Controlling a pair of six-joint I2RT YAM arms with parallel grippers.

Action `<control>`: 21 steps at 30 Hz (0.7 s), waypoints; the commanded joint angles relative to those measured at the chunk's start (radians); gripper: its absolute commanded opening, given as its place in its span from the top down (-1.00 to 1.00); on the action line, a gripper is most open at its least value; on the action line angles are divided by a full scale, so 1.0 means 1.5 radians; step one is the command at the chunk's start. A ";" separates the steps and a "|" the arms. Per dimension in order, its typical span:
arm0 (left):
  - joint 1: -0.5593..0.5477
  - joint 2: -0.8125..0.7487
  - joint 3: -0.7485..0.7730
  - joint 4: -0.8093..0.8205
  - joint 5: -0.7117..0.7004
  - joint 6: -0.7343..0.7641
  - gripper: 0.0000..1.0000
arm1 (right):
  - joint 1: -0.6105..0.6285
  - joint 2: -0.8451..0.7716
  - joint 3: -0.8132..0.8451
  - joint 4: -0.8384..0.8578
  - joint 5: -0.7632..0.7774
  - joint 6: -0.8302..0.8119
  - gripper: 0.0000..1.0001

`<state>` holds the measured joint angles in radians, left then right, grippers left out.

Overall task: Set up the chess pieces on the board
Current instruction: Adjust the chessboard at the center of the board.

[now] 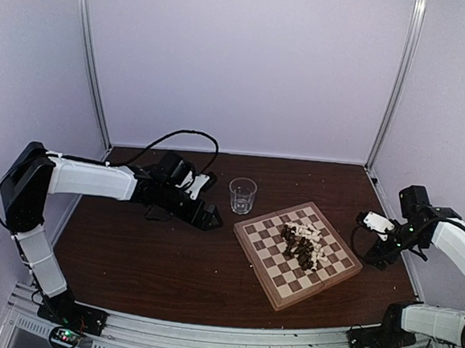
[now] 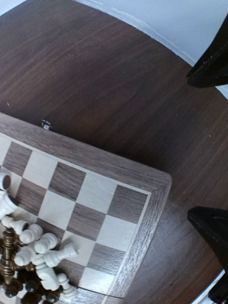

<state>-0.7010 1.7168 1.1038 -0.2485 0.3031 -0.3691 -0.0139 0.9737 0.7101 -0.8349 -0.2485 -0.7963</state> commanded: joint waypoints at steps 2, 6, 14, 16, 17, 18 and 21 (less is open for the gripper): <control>-0.055 0.077 0.057 0.151 -0.019 -0.035 -0.93 | -0.007 0.009 -0.016 -0.052 0.032 -0.078 -0.74; -0.071 0.157 0.108 0.211 -0.034 -0.028 -0.95 | -0.008 -0.006 -0.037 -0.087 0.045 -0.124 -0.68; -0.073 0.269 0.219 0.233 -0.025 -0.014 -0.95 | -0.008 0.002 -0.068 -0.085 0.092 -0.168 -0.74; -0.074 0.291 0.243 0.225 -0.010 -0.014 -0.95 | -0.008 0.016 -0.069 -0.073 0.098 -0.166 -0.75; -0.074 0.299 0.251 0.224 -0.006 -0.014 -0.95 | -0.008 0.022 -0.071 -0.063 0.101 -0.164 -0.75; -0.075 0.306 0.256 0.225 -0.002 -0.014 -0.94 | -0.008 0.028 -0.075 -0.052 0.100 -0.163 -0.75; -0.077 0.314 0.251 0.242 -0.001 -0.020 -0.93 | -0.008 0.046 -0.076 -0.032 0.081 -0.173 -0.75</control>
<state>-0.8127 2.1685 1.4635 0.0483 0.2779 -0.4019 -0.0189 1.0161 0.6098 -0.9306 -0.1295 -1.0279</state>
